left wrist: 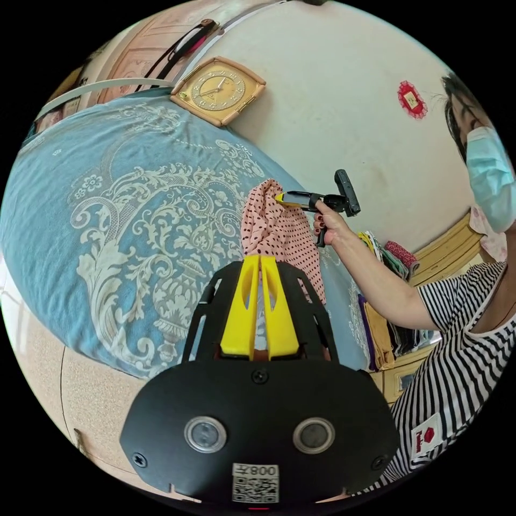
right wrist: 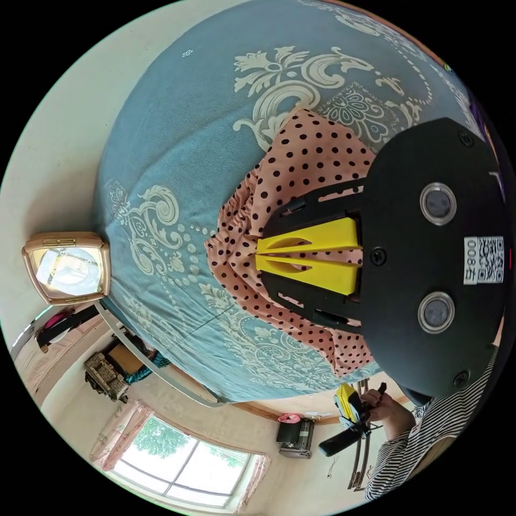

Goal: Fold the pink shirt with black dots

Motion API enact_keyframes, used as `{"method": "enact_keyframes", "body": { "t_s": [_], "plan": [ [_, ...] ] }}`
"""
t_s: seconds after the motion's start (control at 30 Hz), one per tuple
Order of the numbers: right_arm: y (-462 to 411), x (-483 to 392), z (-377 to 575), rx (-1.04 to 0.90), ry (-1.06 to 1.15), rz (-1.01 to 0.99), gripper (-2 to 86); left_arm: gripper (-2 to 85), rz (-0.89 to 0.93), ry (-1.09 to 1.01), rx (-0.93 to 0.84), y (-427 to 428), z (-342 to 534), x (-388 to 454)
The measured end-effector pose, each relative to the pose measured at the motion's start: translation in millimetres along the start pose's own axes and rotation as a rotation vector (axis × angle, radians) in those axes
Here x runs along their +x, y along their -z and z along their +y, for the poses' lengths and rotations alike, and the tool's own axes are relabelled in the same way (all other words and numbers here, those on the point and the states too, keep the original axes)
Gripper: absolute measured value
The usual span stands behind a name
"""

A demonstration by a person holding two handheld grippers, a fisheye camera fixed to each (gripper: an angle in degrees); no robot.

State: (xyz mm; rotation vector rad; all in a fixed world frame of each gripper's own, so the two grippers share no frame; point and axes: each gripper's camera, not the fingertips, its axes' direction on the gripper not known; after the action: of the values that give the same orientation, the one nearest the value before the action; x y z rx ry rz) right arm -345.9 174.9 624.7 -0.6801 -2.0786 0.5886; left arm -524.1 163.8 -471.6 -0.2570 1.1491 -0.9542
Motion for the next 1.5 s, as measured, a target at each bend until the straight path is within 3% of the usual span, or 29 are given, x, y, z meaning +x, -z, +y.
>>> {"method": "enact_keyframes", "body": {
  "t_s": [0.13,0.3,0.4,0.47,0.6,0.63,0.77,0.9,1.07,1.2,1.5],
  "plan": [
    [37.0,-2.7,30.0,0.076,0.030,-0.118,0.2,0.2,0.051,-0.052,-0.005,-14.3,2.1,15.6],
    [33.9,-35.4,83.4,-0.052,0.144,-0.173,0.1,0.3,-0.084,-0.032,-0.133,-54.9,14.5,20.8],
    [14.2,-38.2,103.5,-0.177,0.151,-0.203,0.1,0.3,-0.038,-0.005,-0.126,-57.4,23.7,23.8],
    [34.7,-36.4,112.8,-0.116,0.162,-0.229,0.1,0.3,-0.022,-0.030,-0.075,-50.7,28.0,31.0],
    [34.7,-27.7,122.8,-0.183,0.174,-0.187,0.2,0.4,-0.034,-0.004,-0.208,-77.8,40.5,26.5],
    [29.6,-17.2,126.3,-0.226,0.141,-0.219,0.2,0.4,-0.020,0.012,-0.195,-76.3,42.2,26.1],
    [91.7,15.3,146.9,-0.074,0.068,-0.264,0.2,1.1,-0.001,-0.094,-0.125,-59.0,55.2,51.6],
    [132.8,65.1,187.7,-0.026,-0.095,-0.351,0.4,3.5,0.123,-0.276,-0.260,-84.2,71.2,94.4],
    [163.4,131.1,261.3,0.013,-0.378,-0.494,2.3,5.6,0.134,-0.518,-0.418,-129.6,89.9,153.7],
    [165.7,147.9,281.5,-0.009,-0.446,-0.595,4.7,6.2,0.155,-0.461,-0.561,-168.6,96.7,164.3],
    [179.5,160.1,288.0,-0.011,-0.452,-0.734,5.8,5.6,0.257,-0.328,-0.567,-178.1,83.2,138.7]
  ]
}}
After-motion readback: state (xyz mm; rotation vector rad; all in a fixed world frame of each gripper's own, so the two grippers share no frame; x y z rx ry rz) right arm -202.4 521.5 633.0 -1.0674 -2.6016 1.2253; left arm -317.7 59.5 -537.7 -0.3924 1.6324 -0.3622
